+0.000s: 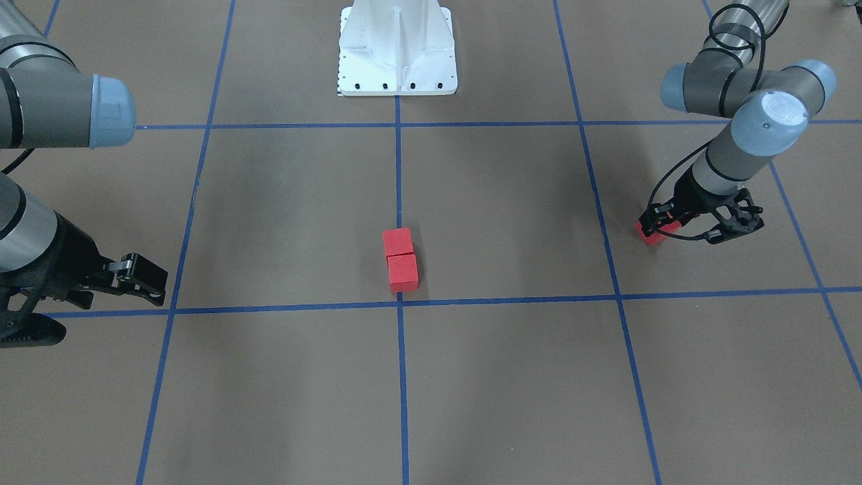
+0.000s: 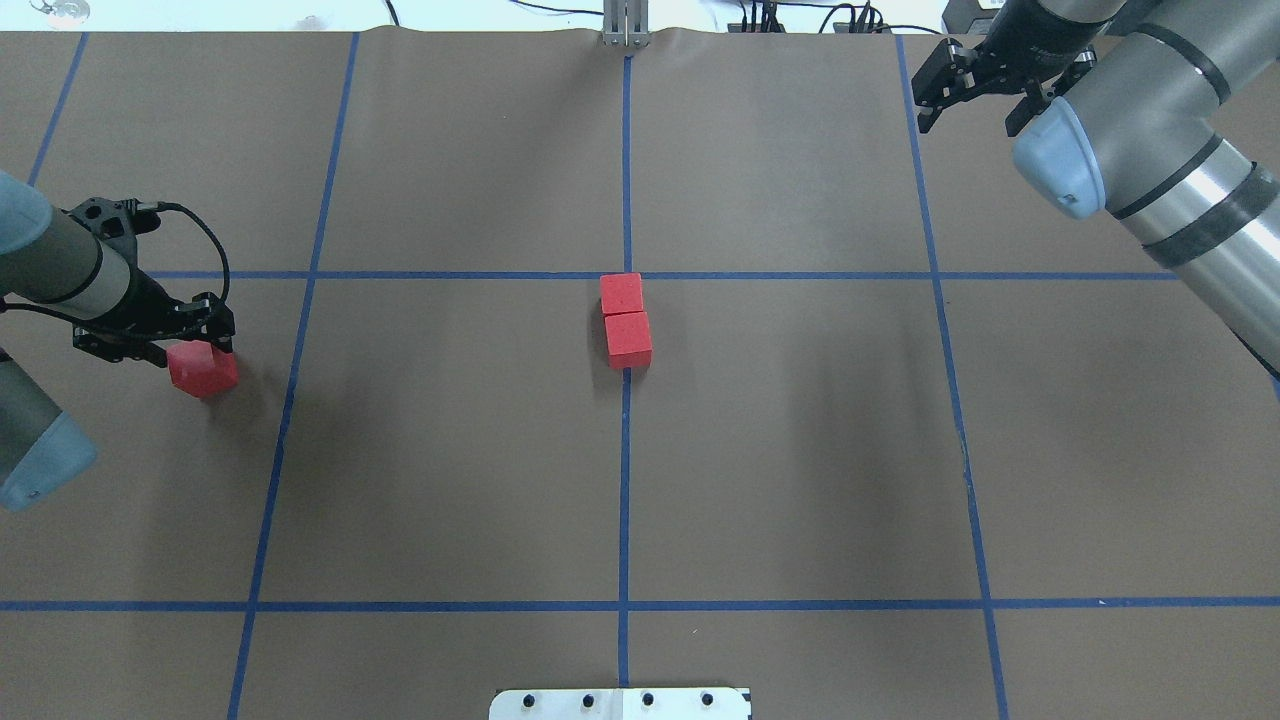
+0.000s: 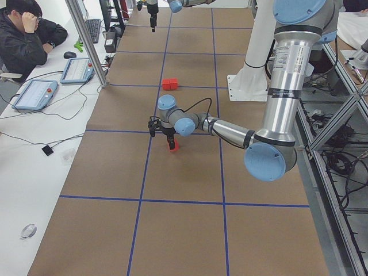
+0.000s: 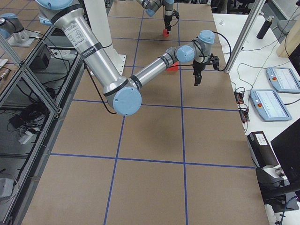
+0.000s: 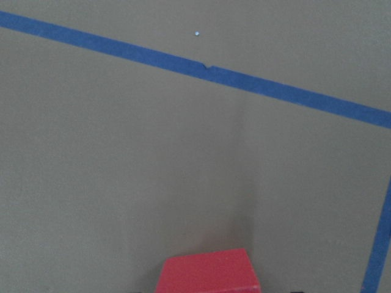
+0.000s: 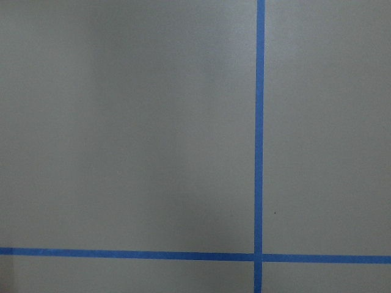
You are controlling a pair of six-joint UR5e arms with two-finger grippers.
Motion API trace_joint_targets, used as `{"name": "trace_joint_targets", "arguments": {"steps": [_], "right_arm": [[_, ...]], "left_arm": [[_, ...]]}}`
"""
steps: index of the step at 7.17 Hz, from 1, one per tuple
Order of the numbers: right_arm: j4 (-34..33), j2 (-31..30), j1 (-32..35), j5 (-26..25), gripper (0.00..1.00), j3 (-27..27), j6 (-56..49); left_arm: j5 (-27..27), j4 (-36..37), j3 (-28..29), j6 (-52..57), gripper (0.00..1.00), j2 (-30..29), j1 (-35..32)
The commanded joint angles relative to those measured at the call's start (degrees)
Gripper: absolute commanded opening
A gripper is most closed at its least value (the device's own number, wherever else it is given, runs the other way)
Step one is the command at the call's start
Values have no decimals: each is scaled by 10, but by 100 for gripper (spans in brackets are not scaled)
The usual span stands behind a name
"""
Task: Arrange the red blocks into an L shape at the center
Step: 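Close the left gripper on the red cube and lift it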
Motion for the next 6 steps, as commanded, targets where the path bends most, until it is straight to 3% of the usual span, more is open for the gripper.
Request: {"name": "trace_joint_targets", "arguments": {"steps": [1, 2, 6], "right_arm": [[0, -9, 0, 1, 99, 6, 0], [0, -16, 0, 1, 99, 13, 0], [-1, -19, 0, 2, 99, 20, 0]], "left_arm": [[5, 0, -1, -3, 22, 0, -2], [5, 2, -9, -8, 0, 13, -13], [-4, 50, -55, -16, 0, -1, -89]]}}
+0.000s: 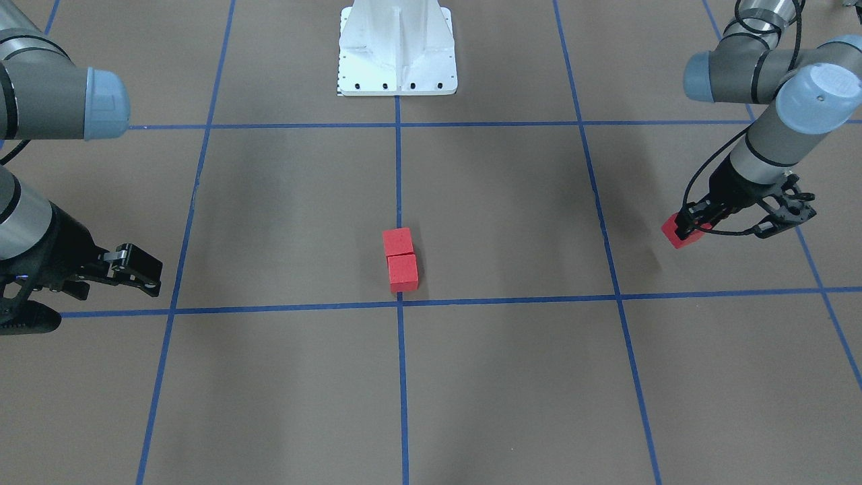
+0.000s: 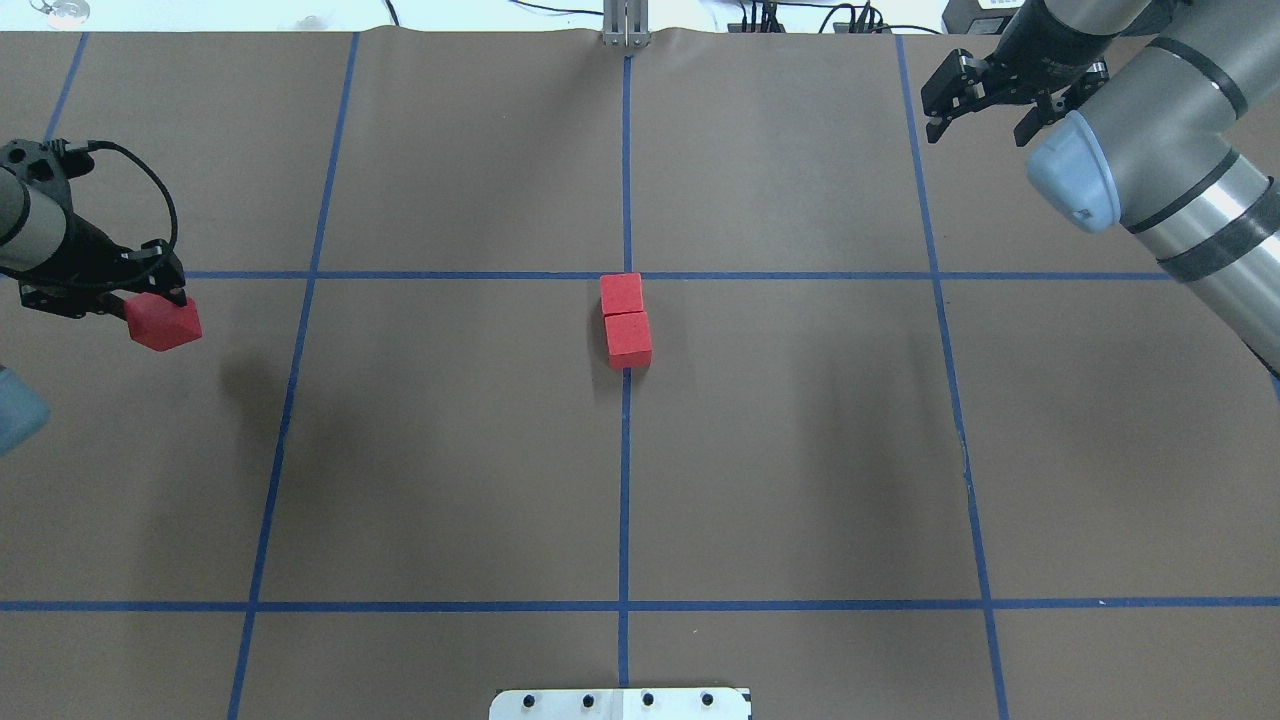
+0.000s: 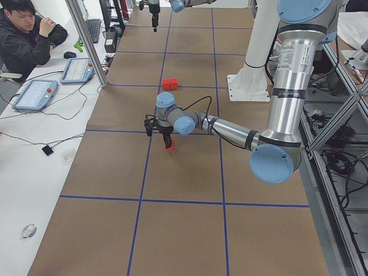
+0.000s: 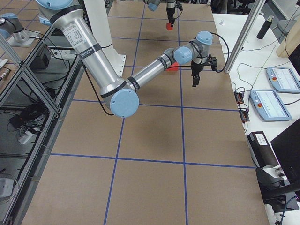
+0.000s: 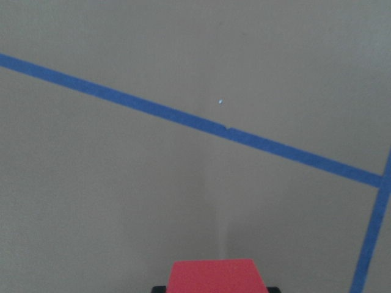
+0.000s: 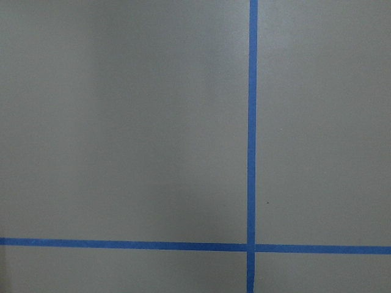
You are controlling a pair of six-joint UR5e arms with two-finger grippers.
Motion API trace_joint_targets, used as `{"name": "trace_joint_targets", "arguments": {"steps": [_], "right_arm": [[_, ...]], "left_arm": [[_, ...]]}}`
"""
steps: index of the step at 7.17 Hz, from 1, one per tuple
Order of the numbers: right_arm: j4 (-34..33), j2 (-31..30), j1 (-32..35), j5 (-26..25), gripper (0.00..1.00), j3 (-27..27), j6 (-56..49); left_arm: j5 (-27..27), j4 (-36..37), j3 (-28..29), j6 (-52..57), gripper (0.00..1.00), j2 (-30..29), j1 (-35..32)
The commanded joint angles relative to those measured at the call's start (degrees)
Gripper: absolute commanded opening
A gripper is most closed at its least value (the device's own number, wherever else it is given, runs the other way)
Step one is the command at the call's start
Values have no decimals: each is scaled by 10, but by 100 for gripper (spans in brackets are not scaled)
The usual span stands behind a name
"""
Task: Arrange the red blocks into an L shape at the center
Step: 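Close the left gripper on the red cube and lift it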
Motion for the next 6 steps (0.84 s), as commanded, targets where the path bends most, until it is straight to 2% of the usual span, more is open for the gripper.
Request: {"name": "trace_joint_targets", "arguments": {"steps": [1, 3, 5, 6], "right_arm": [[0, -2, 0, 2, 99, 0, 0], [1, -10, 1, 3, 99, 0, -1], [1, -16, 1, 2, 99, 0, -1], [1, -18, 1, 2, 99, 3, -1]], "left_arm": [[-4, 6, -6, -5, 0, -9, -26], [-46, 60, -6, -36, 0, -78, -27], [-40, 166, -5, -157, 0, -191, -9], [-32, 173, -2, -234, 0, -209, 23]]}}
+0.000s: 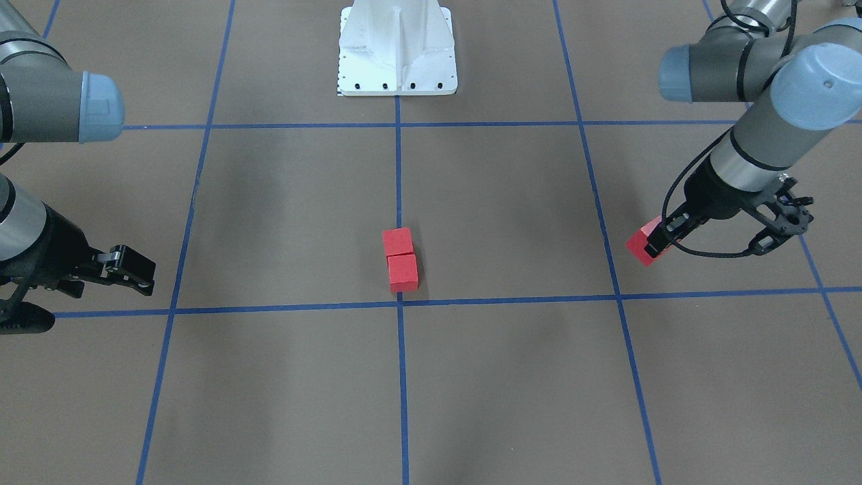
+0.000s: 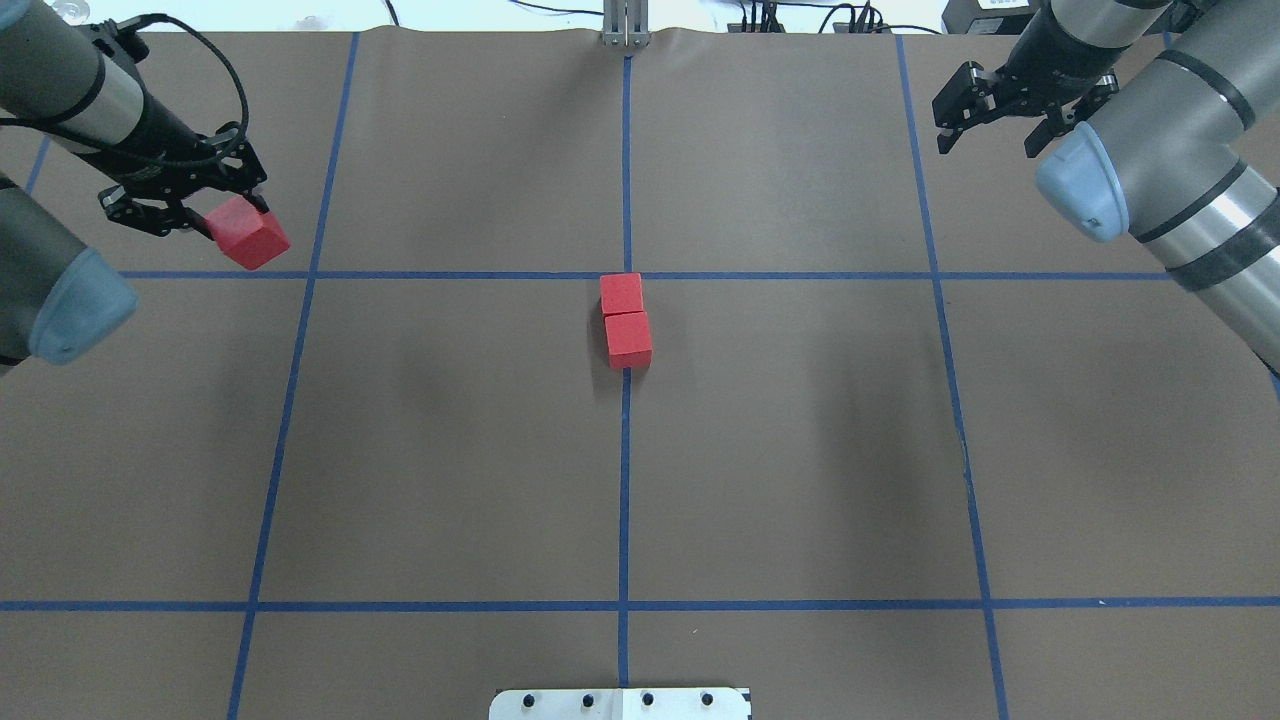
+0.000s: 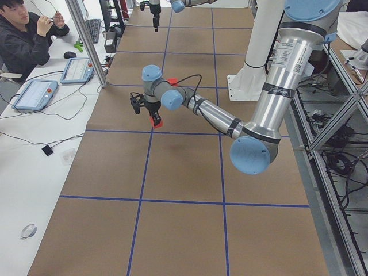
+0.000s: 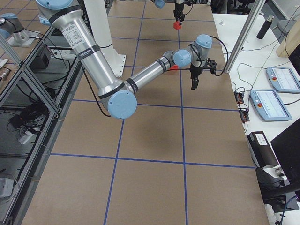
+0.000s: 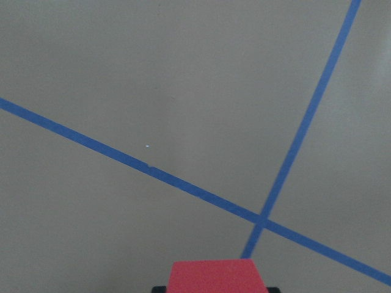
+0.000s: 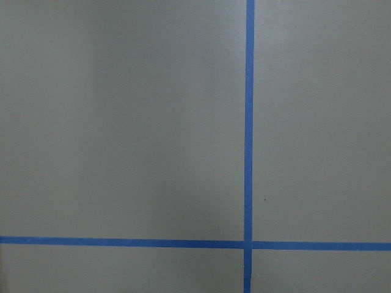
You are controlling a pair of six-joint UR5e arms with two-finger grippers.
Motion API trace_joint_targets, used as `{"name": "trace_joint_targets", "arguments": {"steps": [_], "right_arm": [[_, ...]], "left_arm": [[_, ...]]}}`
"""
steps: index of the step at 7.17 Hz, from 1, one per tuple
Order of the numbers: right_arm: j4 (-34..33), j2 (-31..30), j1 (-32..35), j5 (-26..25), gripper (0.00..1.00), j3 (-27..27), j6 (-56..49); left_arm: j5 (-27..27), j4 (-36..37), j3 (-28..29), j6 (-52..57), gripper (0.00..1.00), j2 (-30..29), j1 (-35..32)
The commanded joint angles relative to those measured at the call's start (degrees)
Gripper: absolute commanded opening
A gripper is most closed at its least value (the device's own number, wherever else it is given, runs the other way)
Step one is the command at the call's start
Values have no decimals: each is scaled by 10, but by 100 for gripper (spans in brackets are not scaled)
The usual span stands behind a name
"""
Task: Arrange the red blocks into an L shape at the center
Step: 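Carry the red cube toward the two center cubes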
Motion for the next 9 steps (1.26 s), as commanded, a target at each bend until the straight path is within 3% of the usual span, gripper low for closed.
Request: {"name": "trace_joint_targets", "arguments": {"steps": [1, 3, 6, 9], "right_arm": [[0, -7, 0, 0, 99, 8, 0], [0, -14, 1, -2, 99, 19, -7], [0, -18, 10, -3, 99, 22, -9], [0, -21, 11, -4, 99, 23, -8]], "left_arm": [[45, 30, 14, -184, 0, -74, 86], [68, 31, 68, -348, 0, -144, 139], [130, 27, 282, -513, 0, -311, 183], [132, 6, 322, -609, 0, -315, 182]]}}
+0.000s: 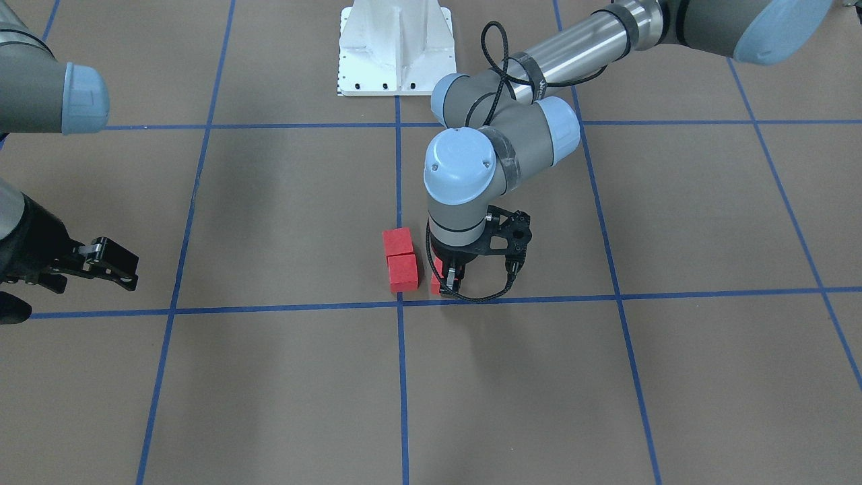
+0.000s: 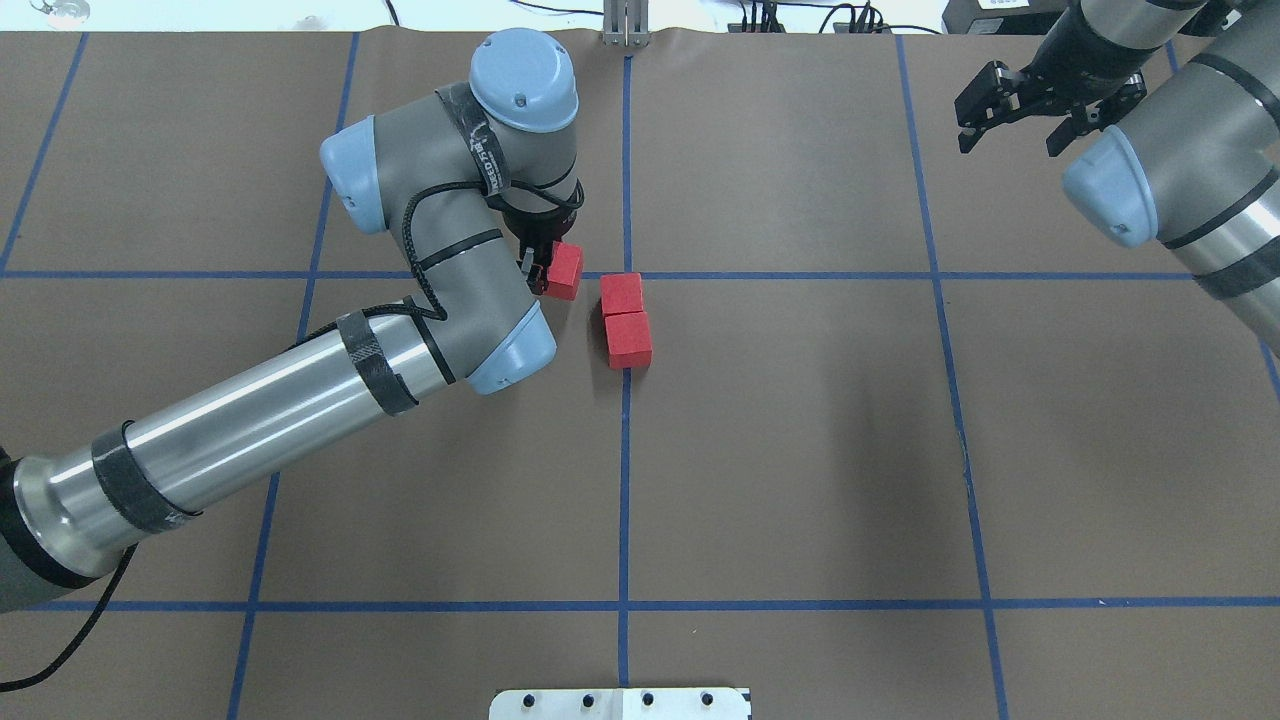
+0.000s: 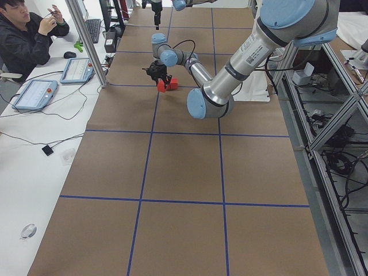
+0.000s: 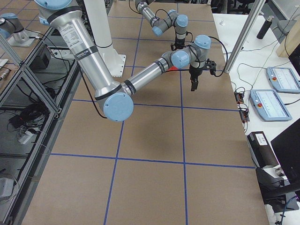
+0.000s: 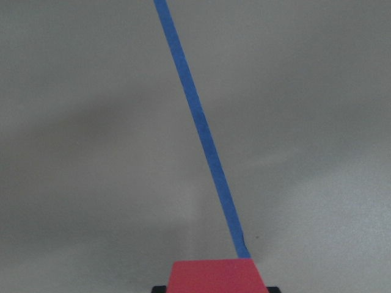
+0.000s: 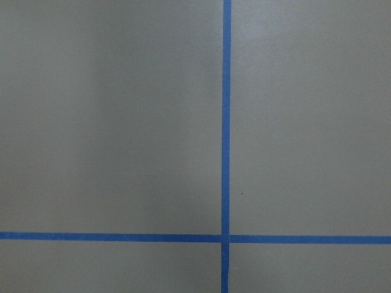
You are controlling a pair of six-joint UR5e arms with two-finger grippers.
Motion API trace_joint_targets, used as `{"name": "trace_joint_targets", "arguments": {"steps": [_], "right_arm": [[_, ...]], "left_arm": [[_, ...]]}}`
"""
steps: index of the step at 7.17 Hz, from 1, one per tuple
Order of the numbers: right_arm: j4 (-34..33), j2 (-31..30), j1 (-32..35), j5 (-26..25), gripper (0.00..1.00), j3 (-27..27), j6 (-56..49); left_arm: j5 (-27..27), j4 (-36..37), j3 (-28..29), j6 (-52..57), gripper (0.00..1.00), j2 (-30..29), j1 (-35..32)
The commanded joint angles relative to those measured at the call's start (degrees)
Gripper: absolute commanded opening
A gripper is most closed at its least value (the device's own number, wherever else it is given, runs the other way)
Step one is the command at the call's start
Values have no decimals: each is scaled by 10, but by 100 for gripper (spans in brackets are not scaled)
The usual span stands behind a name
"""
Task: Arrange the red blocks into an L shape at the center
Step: 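Carry the red cube toward the two center cubes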
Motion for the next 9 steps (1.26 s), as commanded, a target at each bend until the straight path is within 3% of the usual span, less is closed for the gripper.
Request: {"name": "trace_joint_targets", "arguments": {"steps": [1, 9], "right_arm": [[1, -2, 3, -1, 99, 0, 0], [0, -3, 12, -1, 99, 0, 0]], "left_arm": [[1, -6, 22, -64, 0, -3, 1], [1, -14, 23, -207, 0, -9, 13]]}}
